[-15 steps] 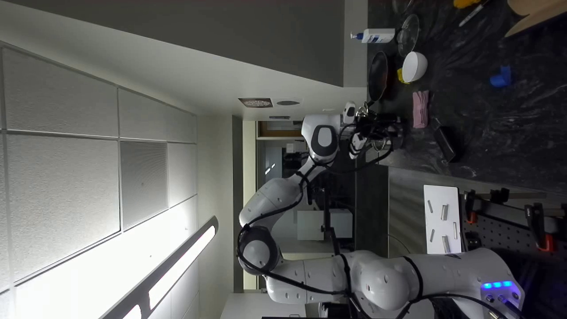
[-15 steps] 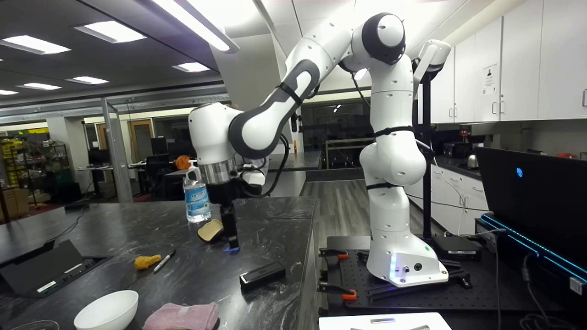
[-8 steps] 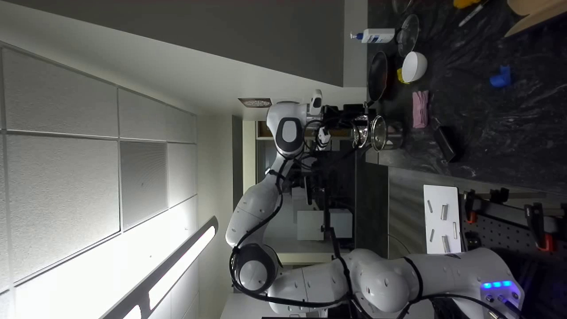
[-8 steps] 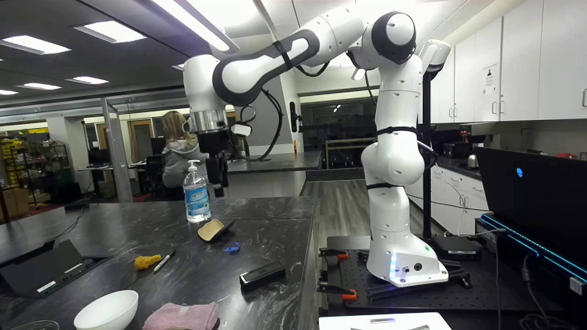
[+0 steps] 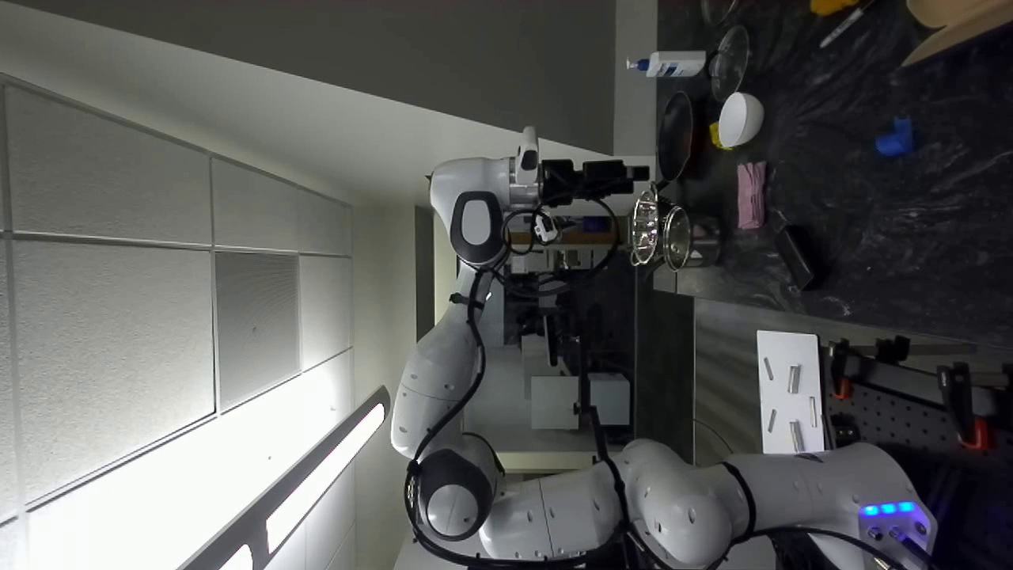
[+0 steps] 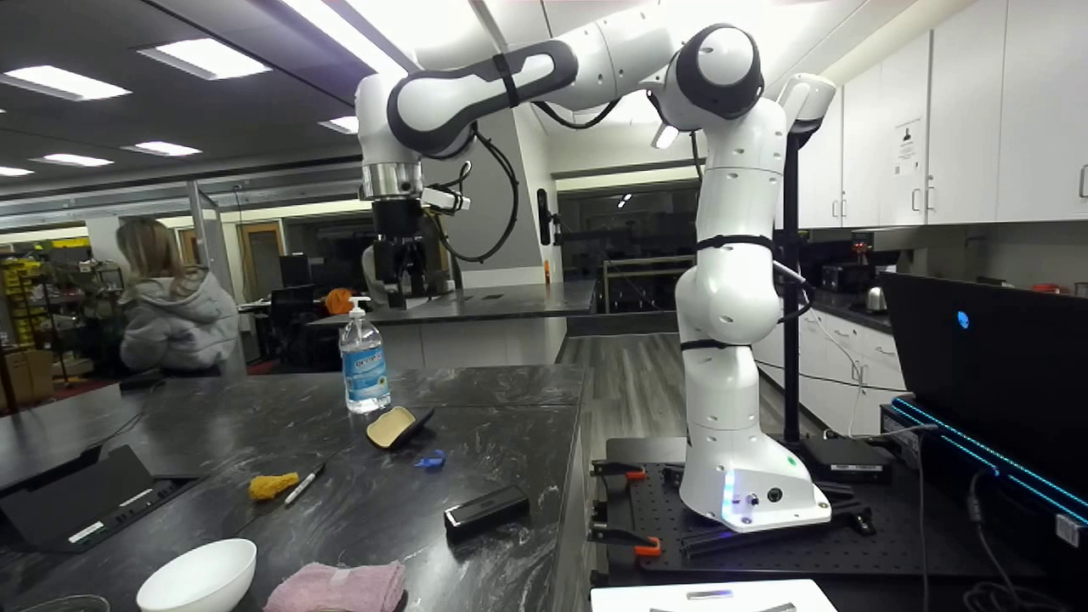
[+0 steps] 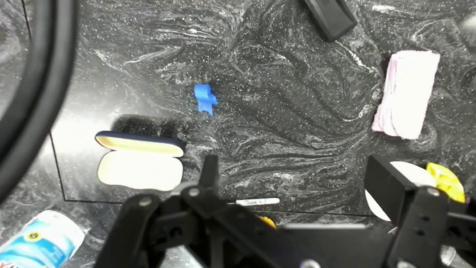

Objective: Move the black eraser forwards.

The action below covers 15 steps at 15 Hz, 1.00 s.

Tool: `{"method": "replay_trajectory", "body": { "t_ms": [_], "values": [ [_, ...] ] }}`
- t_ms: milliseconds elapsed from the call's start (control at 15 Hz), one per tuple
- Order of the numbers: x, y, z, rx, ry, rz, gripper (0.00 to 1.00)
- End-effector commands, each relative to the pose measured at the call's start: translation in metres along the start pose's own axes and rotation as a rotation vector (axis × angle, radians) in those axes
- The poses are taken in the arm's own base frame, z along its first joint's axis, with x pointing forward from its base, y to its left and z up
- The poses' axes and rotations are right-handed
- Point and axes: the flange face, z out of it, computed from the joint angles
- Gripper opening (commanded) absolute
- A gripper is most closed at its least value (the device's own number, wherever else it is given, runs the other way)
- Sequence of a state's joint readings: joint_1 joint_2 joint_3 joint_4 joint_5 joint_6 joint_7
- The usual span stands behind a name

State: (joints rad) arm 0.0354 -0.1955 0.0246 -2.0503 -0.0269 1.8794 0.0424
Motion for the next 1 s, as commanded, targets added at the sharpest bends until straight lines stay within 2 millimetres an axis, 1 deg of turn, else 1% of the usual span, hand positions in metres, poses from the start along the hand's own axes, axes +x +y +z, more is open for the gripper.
{"method": "replay_trajectory", "body": {
  "t_ms": [0, 200, 333, 467, 933],
  "values": [
    [0.008, 0.026, -0.006, 0.023, -0.029, 0.101, 1.00],
    [0.010, 0.046, -0.007, 0.033, -0.033, 0.150, 1.00],
    [0.011, 0.054, -0.008, 0.044, -0.034, 0.166, 1.00],
    [0.012, 0.056, -0.008, 0.052, -0.033, 0.163, 1.00],
    [0.009, 0.051, -0.006, 0.098, -0.039, 0.155, 1.00]
  ]
}}
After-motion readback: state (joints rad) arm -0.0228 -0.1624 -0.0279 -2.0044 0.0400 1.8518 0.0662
